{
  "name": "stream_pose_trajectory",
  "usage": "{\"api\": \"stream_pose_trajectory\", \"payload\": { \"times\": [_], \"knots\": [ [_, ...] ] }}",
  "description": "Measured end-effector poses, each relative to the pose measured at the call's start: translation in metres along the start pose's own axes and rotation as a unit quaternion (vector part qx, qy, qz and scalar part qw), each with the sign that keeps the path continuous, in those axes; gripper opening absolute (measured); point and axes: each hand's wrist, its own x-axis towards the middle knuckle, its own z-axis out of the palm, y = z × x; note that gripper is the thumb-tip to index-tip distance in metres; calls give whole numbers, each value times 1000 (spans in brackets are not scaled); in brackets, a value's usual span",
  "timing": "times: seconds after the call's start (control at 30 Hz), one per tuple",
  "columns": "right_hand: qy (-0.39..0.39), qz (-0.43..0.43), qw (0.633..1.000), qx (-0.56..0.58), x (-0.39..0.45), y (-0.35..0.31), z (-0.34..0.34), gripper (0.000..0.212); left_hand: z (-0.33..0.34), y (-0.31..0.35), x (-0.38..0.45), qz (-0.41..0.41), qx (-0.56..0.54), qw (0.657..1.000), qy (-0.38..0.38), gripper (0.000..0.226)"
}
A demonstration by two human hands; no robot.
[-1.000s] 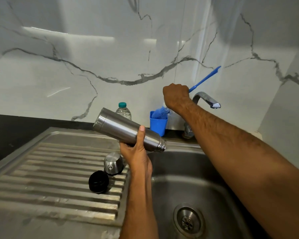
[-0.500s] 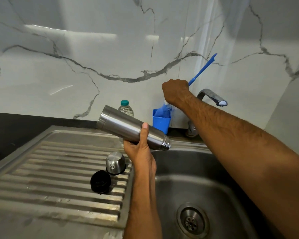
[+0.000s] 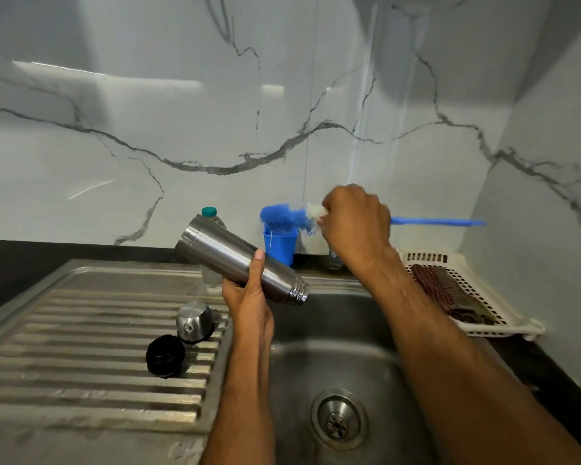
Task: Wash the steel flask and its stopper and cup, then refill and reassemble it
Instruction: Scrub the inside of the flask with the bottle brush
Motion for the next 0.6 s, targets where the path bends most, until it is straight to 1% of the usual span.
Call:
{"api": "stream_pose_trajectory", "payload": {
  "times": [0.1,0.2,0.27,0.33,0.4,0.47,0.53,0.57,0.6],
  "knots": [
    [-10,57,996,71,-43,20,-1,15,-2,-2,-1,-44,29,998,-36,67],
    [-8,110,983,145,-76,37,8,25,-5,-3,-4,-98,40,992,-69,68],
    [1,161,965,209,-89,49,20,28,-5,-1,-7,-122,37,988,-91,55],
    [12,197,939,281,-98,62,32,25,-3,0,-11,-142,37,984,-103,41],
    [13,209,914,347,-102,72,40,18,-2,-1,-13,-150,45,982,-107,43],
    [-10,221,885,410,-106,78,48,12,-2,-5,-14,-155,56,979,-117,49],
    [-41,221,854,469,-110,79,56,21,-2,-9,-15,-167,62,975,-134,56],
    [-44,218,850,477,-110,81,62,23,0,-10,-17,-175,67,972,-143,58],
    [-39,208,860,465,-111,82,65,24,1,-11,-19,-184,77,968,-150,60]
  ]
}}
